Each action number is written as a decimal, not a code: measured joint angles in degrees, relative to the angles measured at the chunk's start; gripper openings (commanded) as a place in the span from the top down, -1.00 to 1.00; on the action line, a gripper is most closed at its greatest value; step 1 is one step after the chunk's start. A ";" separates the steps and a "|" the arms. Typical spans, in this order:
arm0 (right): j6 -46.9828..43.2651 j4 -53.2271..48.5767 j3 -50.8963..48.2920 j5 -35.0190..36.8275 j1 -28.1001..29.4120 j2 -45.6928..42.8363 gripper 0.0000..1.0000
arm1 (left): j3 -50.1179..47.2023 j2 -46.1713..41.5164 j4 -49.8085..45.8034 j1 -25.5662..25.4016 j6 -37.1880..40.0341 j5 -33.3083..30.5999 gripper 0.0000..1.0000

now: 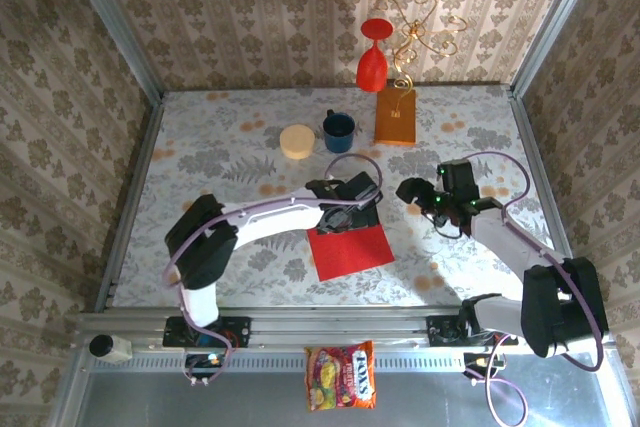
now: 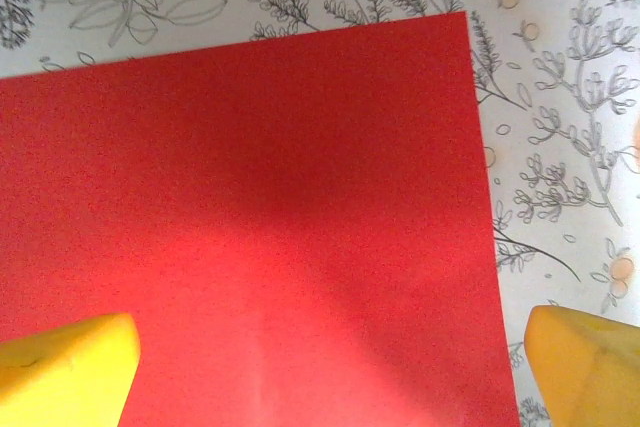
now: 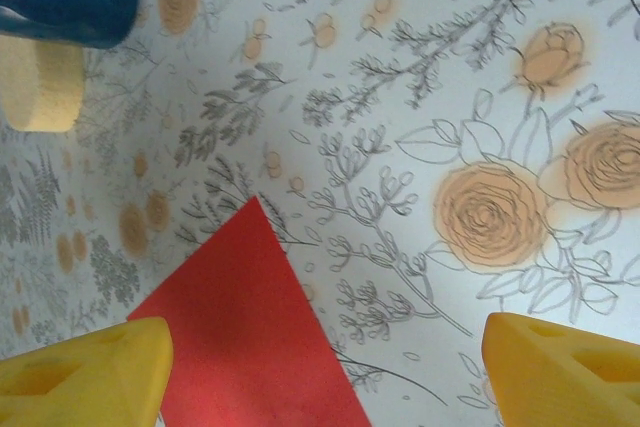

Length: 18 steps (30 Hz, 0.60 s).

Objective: Fold a paper plane with a square sheet of paper (pick it up from the middle)
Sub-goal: First fold the square sheet of paper in half at the center of the table.

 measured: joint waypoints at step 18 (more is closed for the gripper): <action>-2.08 -0.35 -1.25 -4.02 -3.17 -1.53 -0.69 | 3.30 8.09 -6.97 -0.74 -3.72 0.87 -1.00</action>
